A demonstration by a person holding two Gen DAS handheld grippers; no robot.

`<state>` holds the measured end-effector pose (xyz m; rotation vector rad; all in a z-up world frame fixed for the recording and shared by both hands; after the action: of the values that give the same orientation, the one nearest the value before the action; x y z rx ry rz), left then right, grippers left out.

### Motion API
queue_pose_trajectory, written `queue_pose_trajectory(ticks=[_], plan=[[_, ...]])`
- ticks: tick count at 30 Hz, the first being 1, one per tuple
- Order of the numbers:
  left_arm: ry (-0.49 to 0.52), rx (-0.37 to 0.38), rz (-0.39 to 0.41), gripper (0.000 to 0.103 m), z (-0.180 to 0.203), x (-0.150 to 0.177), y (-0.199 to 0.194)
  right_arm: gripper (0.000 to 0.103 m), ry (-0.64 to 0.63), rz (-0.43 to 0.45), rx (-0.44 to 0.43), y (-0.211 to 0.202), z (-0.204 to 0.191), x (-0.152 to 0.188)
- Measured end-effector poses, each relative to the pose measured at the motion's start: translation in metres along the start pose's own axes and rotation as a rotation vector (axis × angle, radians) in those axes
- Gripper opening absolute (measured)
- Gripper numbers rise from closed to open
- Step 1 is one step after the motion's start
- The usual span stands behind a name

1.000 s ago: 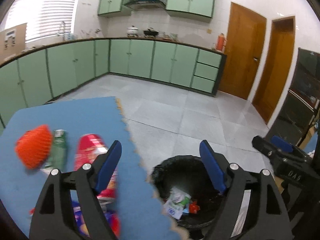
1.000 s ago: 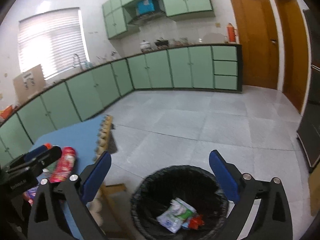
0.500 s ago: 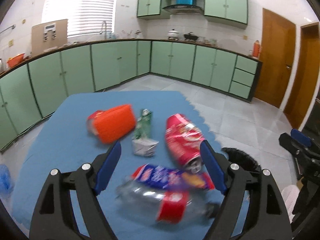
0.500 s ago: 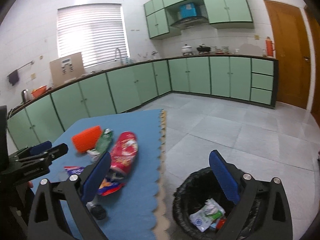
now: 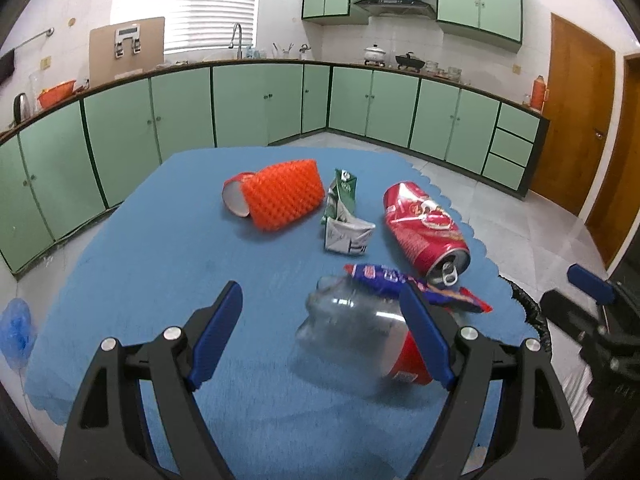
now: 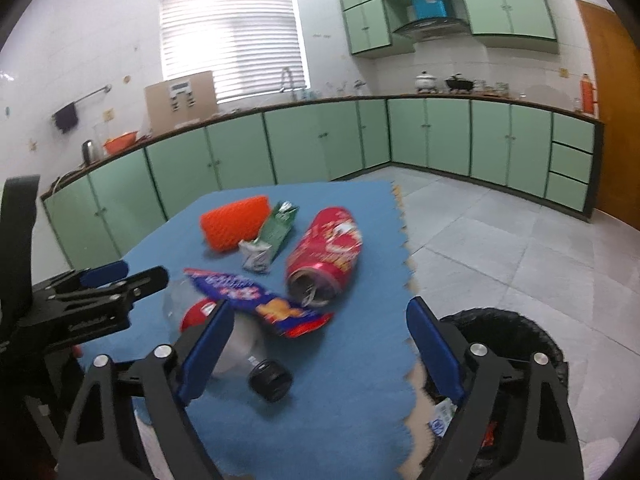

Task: Collect trash
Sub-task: 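Move both tools back over the trash on the mat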

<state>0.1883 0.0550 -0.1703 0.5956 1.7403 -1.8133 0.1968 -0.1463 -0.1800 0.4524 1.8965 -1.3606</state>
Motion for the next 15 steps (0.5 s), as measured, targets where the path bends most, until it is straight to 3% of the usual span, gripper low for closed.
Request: queue_pose_trajectory(ticks=[8, 15], plan=[[-0.025, -0.011, -0.005, 0.078, -0.005, 0.008, 0.007, 0.079, -0.037, -0.032, -0.052, 0.014, -0.016, 0.016], [-0.074, -0.042, -0.009, 0.078, -0.027, 0.008, 0.012, 0.068, -0.052, -0.078, -0.107, 0.028, -0.025, 0.029]])
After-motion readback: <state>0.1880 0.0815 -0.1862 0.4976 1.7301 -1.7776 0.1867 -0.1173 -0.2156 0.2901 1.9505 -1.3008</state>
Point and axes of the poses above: each gripper's, at about its wrist camera, not at the fingertips, and y roughly the way its jaws point, z to its right, x to its underside, the point moved 10 cm from there along y, roughly the way its jaws point, and after that the axes turned 13 degrees about -z, right-handed, at the moved point
